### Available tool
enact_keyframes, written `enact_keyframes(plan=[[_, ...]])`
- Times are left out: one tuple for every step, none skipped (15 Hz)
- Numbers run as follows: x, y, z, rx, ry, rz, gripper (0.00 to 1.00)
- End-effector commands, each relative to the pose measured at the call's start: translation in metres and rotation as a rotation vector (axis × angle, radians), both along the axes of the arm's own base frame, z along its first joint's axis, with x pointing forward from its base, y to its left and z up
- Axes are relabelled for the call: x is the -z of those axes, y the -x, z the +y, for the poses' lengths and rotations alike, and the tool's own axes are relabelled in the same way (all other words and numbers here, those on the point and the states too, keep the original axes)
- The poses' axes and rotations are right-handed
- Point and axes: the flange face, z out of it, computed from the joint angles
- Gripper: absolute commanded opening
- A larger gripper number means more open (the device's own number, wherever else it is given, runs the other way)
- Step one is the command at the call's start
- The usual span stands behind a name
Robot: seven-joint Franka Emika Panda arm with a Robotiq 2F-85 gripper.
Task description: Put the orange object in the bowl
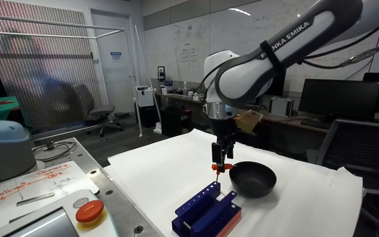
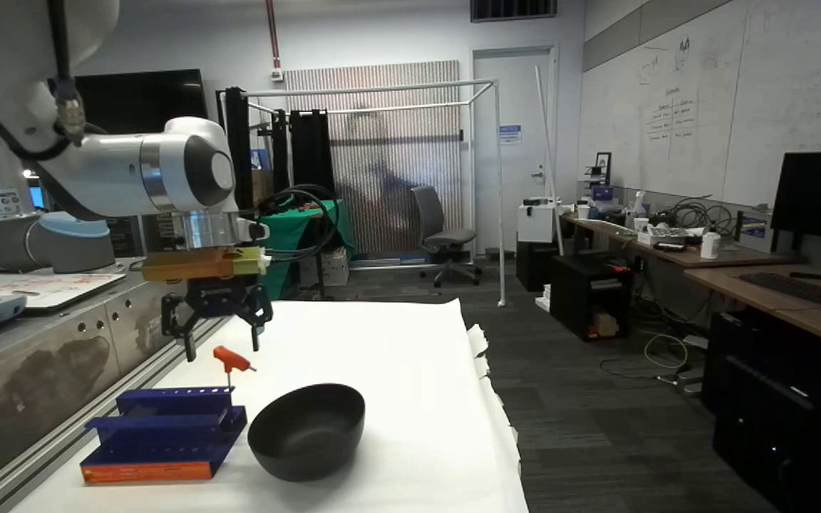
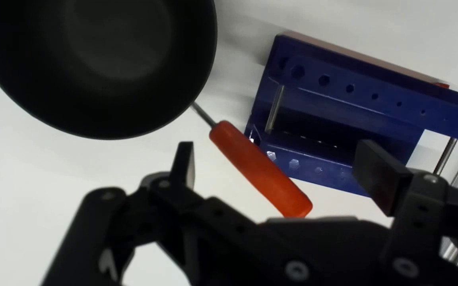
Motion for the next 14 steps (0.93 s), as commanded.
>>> enact_keyframes(plan=[[0.014,-0.025,0.006,-0.046,-0.006,0.010,1.00],[0.019,-0.027,0.005,-0.059,-0.006,0.029,0.75],[0.022,-0.029,0.006,-0.067,-0.007,0.036,0.73],[0.024,-0.029,0.005,-0.076,-0.006,0.047,0.66],[0.025,-0.030,0.005,-0.080,-0.002,0.049,0.56],[0.025,-0.030,0.005,-0.083,-0.002,0.050,0.49],[0.023,-0.030,0.005,-0.085,-0.002,0.049,0.42],[0.021,-0.030,0.006,-0.088,0.000,0.044,0.33],[0.018,-0.029,0.006,-0.087,0.001,0.037,0.27],[0.012,-0.027,0.007,-0.083,0.001,0.030,0.18],[0.007,-0.024,0.009,-0.080,0.004,0.022,0.11],[-0.003,-0.017,0.010,-0.080,0.007,0.023,0.08],[-0.014,-0.011,0.012,-0.069,0.014,0.012,0.07],[-0.028,-0.002,0.013,-0.061,0.019,-0.002,0.11]])
